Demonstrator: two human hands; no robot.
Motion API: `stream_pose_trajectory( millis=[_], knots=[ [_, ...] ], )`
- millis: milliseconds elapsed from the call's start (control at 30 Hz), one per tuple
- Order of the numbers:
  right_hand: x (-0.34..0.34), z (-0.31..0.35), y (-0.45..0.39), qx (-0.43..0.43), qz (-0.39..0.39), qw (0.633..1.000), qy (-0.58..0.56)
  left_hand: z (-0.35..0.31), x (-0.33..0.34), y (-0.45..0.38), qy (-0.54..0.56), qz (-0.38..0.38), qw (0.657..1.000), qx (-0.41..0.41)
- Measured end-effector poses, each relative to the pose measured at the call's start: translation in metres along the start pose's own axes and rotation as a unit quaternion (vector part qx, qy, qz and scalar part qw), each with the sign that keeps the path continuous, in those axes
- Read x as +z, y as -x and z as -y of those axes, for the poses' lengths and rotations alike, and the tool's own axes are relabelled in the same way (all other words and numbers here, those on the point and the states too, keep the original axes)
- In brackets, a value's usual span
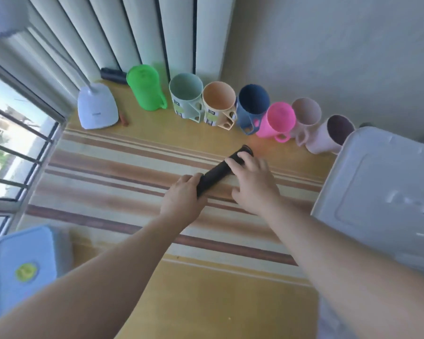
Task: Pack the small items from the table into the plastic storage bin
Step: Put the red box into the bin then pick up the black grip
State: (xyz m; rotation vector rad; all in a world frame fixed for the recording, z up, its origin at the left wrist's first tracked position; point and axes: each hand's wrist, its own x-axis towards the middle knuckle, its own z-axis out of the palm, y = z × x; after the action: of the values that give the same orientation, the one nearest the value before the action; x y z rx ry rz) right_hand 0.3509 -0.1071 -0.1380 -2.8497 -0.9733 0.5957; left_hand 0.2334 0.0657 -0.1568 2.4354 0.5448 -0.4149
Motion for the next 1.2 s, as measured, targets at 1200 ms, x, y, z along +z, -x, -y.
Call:
stream_pose_trajectory(
  millis=[1200],
  knots=[
    [-0.049, -0.216, 0.445, 0.145, -0.107, 0.979, -0.092, -0.313, 0.064, 0.23, -0.161, 0.104, 0.913, 0.361]
  ],
)
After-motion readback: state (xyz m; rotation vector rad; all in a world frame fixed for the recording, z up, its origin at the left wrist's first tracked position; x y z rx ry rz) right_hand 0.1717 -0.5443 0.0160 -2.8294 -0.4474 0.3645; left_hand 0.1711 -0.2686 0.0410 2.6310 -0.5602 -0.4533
